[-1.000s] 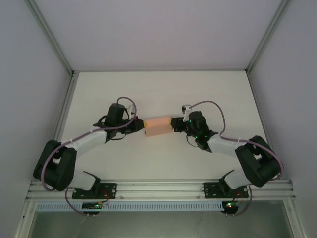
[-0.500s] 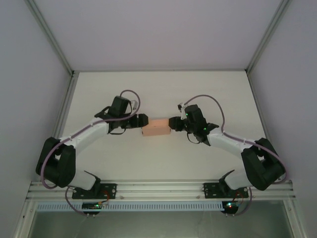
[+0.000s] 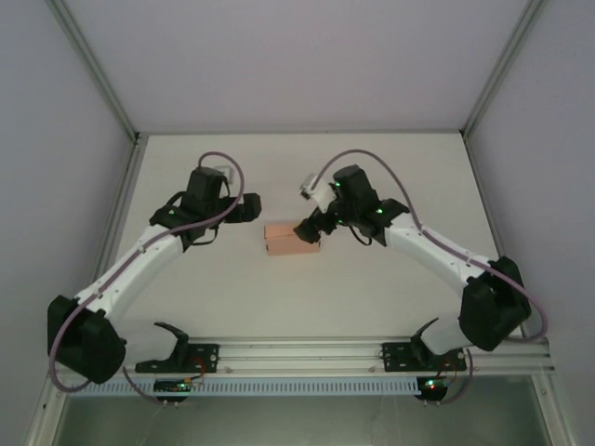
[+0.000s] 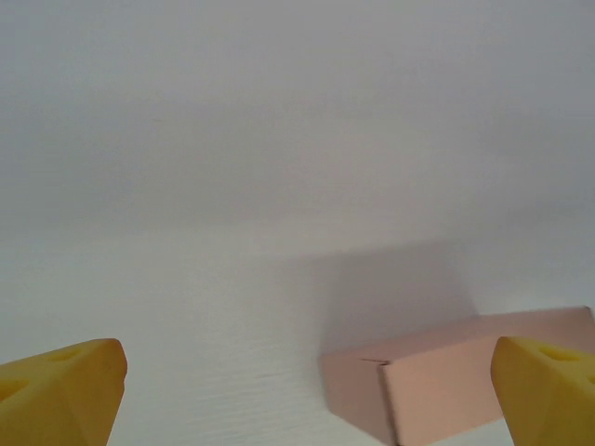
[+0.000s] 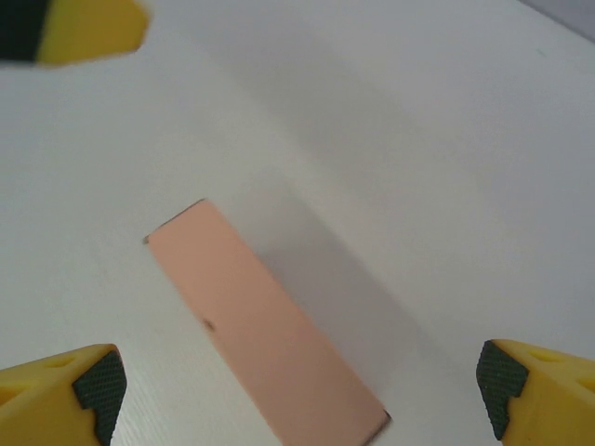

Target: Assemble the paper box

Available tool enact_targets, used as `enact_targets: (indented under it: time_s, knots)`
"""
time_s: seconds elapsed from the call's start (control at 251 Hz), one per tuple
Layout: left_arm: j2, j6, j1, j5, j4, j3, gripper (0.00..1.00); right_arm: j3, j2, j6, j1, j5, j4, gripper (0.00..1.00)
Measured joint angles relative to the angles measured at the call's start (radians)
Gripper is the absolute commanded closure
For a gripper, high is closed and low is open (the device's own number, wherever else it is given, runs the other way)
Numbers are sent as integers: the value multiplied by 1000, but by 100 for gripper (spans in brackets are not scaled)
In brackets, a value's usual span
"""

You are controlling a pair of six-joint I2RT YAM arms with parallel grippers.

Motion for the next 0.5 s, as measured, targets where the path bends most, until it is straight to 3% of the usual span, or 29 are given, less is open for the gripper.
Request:
enact_targets:
  time_s: [0.164,0.347,0.471,0.499]
  knots:
    - [-73,-4,45,-71,-31,-95,0,174,195,-311,57,53,-195,4]
    - [-117,-15,71,-111,-68,-161,1,324,369,-455,69,163,-338,22]
    - [-135,-18,82,-120,-77,-177,0,354,413,-495,84,210,-393,56]
    - [-137,-20,84,-121,-77,-179,1,356,415,-504,88,215,-401,60]
